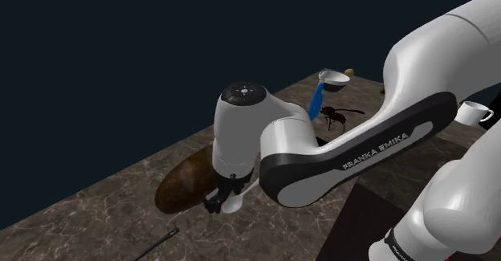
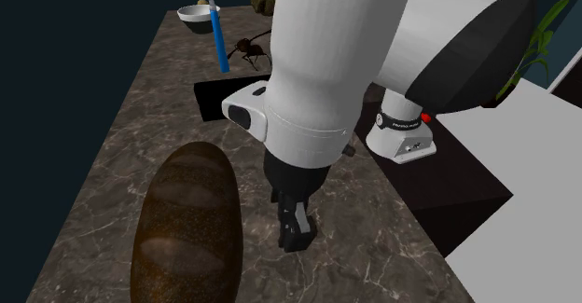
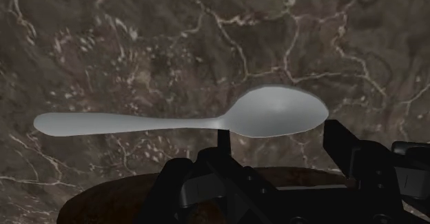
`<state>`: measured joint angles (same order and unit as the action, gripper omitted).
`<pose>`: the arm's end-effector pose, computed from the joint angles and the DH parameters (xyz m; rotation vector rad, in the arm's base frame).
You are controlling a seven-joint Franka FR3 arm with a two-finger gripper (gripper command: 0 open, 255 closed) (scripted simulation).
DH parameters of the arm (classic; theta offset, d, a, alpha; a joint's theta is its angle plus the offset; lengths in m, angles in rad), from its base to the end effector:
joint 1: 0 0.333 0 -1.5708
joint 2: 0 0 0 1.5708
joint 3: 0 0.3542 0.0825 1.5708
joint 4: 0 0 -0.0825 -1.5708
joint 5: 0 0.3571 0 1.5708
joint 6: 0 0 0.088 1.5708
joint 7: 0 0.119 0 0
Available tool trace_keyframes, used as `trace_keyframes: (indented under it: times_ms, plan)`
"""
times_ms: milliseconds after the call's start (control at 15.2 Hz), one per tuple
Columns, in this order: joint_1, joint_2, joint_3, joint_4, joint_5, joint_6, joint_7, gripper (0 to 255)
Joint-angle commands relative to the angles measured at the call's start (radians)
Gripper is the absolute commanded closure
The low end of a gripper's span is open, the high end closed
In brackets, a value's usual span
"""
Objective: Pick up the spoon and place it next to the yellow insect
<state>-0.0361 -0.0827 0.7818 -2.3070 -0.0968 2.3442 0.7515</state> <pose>0.3590 0.3344 0.4219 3.0987 0.0925 0.2450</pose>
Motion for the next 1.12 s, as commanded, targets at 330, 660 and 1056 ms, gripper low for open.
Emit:
trace_keyframes:
  times_ms: [330,660,1056]
  plan:
    - [0.009,-0.065,-0.019,0.049,0.066,-0.094,-0.058,255]
    - [0.015,-0.101,-0.034,0.09,0.097,-0.161,-0.087,255]
    - [0.019,-0.134,-0.05,0.145,0.121,-0.242,-0.113,255]
